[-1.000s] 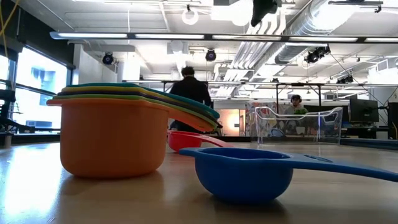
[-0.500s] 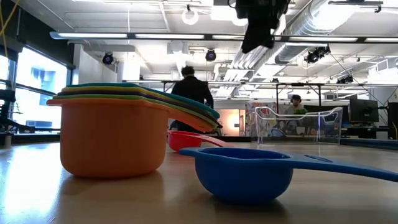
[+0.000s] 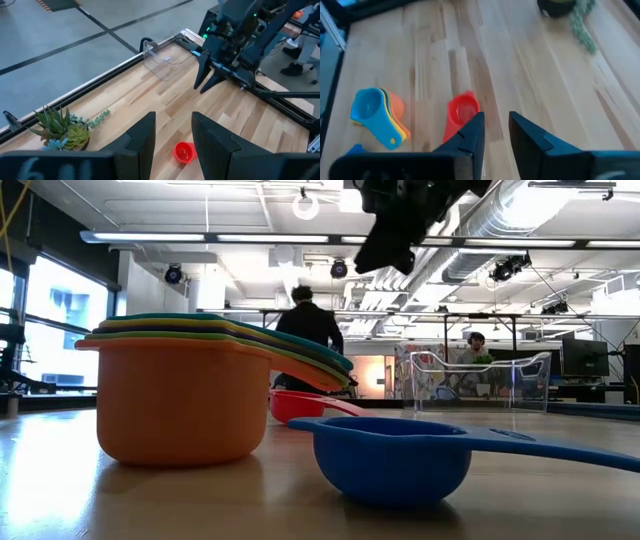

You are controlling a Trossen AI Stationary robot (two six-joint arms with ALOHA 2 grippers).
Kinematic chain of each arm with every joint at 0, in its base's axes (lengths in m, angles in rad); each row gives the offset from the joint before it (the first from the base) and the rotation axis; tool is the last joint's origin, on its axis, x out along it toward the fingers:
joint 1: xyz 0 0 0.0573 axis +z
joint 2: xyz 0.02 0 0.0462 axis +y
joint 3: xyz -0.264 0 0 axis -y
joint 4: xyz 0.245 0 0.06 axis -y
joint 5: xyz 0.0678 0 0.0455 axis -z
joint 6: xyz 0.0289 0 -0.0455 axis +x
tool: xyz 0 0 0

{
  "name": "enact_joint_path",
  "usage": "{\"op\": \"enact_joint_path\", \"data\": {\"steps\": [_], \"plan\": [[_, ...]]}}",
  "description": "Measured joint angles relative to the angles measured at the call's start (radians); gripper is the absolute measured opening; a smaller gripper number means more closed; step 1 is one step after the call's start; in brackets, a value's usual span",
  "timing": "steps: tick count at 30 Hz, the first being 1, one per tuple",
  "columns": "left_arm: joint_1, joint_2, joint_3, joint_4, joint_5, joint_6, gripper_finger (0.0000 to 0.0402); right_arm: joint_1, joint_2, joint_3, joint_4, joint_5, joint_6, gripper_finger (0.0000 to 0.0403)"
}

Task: Nest measuring cups in basket
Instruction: Stack the red measuring cup on top of the light blue measuring cup

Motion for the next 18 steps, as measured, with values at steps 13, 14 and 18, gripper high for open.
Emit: {"op": "enact_joint_path", "data": {"steps": [13, 14, 18], "plan": [[0.0, 0.019, 0.0, -0.001, -0.018, -0.025, 0.0115, 0.064, 0.142, -0.017, 0.181, 0.057, 0.037, 0.011], [0.0, 0.02, 0.0, -0.001, -0.018, -0.025, 0.0115, 0.07, 0.159, -0.017, 0.194, 0.066, 0.037, 0.011], [0.0, 0.021, 0.0, -0.001, -0.018, -0.025, 0.0115, 0.083, 0.22, -0.017, 0.232, 0.075, 0.077, 0.011]]}}
